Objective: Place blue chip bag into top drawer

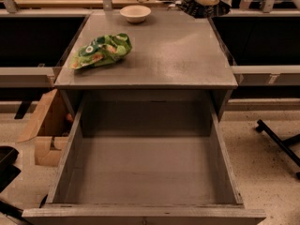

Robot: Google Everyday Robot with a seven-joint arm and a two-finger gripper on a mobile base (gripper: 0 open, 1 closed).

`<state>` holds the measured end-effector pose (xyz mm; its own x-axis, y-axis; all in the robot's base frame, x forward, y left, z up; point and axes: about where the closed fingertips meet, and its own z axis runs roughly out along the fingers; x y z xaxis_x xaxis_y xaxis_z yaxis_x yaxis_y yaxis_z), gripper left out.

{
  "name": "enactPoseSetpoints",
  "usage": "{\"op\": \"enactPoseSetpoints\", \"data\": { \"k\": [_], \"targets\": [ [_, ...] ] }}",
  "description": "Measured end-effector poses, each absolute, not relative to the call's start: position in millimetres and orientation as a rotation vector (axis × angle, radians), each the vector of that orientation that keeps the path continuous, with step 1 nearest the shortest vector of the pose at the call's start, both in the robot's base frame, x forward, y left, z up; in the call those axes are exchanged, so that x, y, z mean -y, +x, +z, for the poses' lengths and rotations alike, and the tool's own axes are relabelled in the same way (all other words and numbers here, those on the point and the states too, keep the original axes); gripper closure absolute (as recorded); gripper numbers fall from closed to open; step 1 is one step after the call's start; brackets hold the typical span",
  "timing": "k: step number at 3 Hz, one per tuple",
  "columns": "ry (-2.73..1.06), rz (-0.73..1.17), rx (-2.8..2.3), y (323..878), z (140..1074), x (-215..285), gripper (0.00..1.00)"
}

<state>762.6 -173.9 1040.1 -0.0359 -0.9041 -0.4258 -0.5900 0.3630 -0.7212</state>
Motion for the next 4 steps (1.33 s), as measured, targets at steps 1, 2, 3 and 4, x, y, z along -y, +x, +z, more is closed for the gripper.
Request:
{"op": "enactPoseSetpoints", "data": {
  "k": [1,2,3,4],
  "targets": [
    [-1.31,-0.403,-1.732,678,1069,173,1.0],
    [-1.325,-0.332,-1.788,601,1054,179,1.0],
    [-1.374,-0.193,-1.821,559,1008,186,1.0],
    [-1.489,0.072,-1.751,536,928,169,1.0]
  ]
}}
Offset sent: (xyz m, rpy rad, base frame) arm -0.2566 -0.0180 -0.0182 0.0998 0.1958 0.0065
